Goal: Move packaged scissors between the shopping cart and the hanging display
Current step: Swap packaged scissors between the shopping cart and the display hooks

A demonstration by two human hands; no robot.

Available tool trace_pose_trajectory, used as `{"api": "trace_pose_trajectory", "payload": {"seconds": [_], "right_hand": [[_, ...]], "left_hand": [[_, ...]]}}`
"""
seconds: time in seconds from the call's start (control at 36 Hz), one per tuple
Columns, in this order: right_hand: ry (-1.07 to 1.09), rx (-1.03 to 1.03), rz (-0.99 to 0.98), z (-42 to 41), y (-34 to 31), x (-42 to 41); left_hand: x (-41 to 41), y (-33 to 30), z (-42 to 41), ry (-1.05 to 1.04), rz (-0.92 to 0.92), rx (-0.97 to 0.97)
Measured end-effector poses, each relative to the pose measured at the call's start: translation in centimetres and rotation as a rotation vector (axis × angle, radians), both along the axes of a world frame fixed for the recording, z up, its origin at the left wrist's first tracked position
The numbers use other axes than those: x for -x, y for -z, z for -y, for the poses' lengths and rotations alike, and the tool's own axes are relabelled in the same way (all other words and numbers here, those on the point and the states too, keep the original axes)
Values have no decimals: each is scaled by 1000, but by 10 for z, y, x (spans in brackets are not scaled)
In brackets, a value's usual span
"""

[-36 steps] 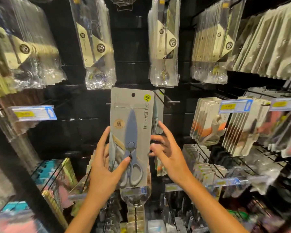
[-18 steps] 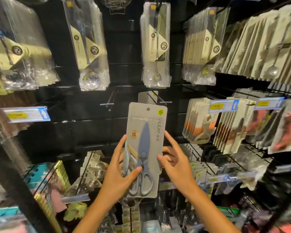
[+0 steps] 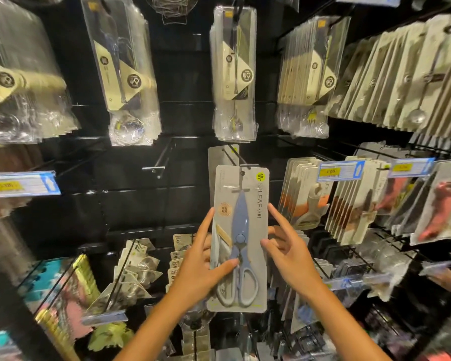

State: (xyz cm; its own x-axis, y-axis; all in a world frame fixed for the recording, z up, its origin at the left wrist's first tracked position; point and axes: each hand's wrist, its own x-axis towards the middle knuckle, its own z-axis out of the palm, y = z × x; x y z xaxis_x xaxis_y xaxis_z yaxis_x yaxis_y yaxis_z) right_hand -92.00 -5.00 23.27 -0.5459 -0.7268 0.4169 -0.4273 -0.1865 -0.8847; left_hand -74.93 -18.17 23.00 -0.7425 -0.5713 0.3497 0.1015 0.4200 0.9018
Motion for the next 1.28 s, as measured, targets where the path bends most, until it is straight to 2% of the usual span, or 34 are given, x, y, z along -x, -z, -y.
{"api": "trace_pose_trajectory", "payload": {"seconds": [0.39, 0.64, 0.94, 1.28], "right_hand": [[-28, -110, -99, 38, 12, 31], [-123, -208, -106, 96, 5, 61], [-94, -196, -99, 170, 8, 103], [-9, -226, -90, 167, 20, 112]], "left_hand": [[28, 13, 30, -36, -3, -60], [67, 9, 80, -59, 123, -45], [116, -7, 120, -145, 248, -21], [114, 13, 137, -272, 346, 86]]}}
